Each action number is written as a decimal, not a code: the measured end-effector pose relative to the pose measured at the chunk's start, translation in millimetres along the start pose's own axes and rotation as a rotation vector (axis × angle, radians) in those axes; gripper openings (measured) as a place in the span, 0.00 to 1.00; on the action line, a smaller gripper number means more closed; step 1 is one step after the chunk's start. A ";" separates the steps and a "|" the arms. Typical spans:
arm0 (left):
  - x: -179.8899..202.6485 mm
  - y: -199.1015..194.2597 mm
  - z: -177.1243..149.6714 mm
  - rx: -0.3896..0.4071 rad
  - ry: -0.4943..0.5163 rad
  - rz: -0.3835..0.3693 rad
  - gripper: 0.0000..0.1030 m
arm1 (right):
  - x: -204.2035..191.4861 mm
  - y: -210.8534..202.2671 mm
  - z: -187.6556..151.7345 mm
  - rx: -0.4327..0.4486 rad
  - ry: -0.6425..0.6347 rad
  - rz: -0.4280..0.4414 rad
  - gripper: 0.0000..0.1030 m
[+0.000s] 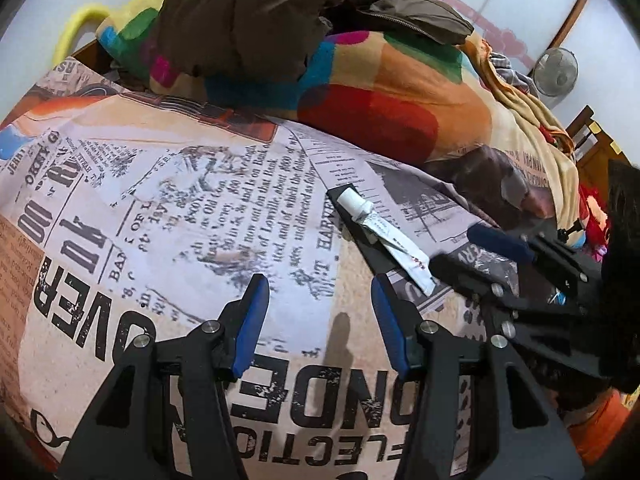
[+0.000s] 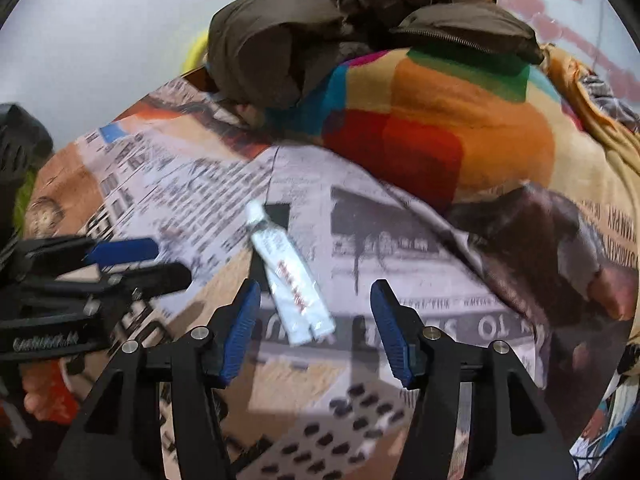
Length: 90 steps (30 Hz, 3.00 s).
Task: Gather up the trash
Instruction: 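Grasp the white ointment tube with the right tool while the left tool grasps the black razor, then carry the white tube and black razor over the white bin with both tools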
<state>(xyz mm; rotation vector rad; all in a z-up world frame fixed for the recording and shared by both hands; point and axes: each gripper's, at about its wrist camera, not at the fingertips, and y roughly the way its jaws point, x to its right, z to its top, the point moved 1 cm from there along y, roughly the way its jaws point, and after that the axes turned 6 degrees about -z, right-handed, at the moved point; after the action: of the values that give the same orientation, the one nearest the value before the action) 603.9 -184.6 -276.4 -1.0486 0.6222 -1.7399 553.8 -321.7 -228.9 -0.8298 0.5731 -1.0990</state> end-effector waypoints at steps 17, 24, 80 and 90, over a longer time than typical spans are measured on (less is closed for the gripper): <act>-25.9 -1.9 -6.0 0.009 0.047 0.069 0.51 | -17.5 37.6 21.9 -0.018 0.100 0.072 0.16; -7.4 7.7 11.3 0.029 0.010 0.059 0.51 | 2.7 13.9 8.3 0.029 0.141 -0.018 0.16; 10.6 -284.2 -38.2 0.335 0.228 0.203 0.23 | -155.1 -199.1 32.7 0.296 0.062 0.087 0.16; -59.3 -372.9 -84.9 0.388 0.160 0.273 0.23 | -262.9 -209.2 37.2 0.276 -0.059 0.169 0.16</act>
<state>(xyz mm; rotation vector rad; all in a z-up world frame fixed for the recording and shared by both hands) 362.1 12.6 -47.5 -0.5338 0.4748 -1.6271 373.9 -110.9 -35.3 -0.5614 0.4227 -0.9689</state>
